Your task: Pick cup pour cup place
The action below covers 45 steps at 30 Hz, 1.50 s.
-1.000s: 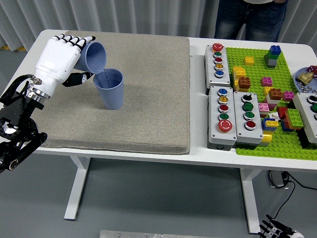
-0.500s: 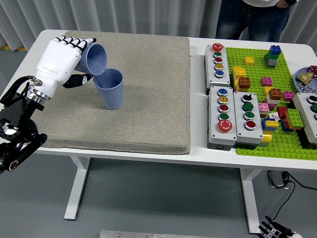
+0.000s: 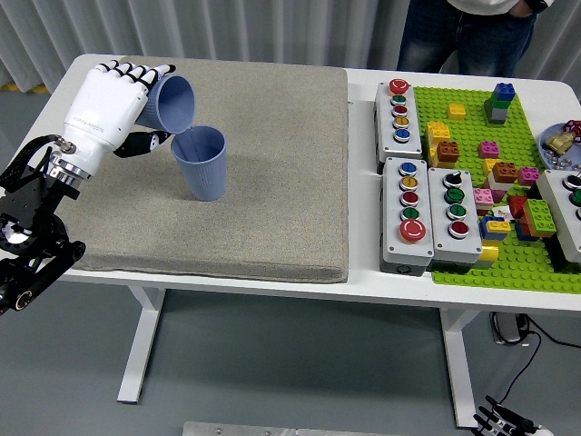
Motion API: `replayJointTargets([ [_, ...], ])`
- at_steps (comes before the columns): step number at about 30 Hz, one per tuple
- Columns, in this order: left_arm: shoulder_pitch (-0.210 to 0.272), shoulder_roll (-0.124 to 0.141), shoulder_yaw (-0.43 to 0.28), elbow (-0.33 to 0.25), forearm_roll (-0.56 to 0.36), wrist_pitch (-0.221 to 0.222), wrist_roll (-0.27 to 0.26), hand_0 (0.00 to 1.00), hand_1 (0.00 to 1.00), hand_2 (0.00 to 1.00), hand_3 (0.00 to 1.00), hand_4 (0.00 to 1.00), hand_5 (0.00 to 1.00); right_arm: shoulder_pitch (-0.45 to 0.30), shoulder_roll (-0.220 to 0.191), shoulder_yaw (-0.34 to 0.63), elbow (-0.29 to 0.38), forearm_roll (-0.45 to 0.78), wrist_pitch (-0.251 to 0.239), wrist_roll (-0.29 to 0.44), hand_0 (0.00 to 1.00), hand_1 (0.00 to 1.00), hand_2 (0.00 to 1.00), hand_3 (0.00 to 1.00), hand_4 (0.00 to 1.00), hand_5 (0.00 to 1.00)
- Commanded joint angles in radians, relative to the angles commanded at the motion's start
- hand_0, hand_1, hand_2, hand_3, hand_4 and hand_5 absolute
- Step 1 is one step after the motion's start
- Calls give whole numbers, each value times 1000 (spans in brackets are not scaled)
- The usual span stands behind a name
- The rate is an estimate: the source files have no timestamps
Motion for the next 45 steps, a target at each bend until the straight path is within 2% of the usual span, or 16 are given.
replayJointTargets([
  [11,-20,5,20,-4,0,0,5,459,519,629,597,274,2,4,-2,-2,0,4,-1,4,765,694,726,616,230,158],
  [26,-22,13,34,9,0,0,20,464,517,619,588,263,2,3,-2,8,0,-5,1,3,765,694,726,617,231,157],
  [45,-48,36,82,20,0,0,36,469,516,614,585,249,2,0,-3,10,0,-5,0,3,764,694,725,617,231,158],
])
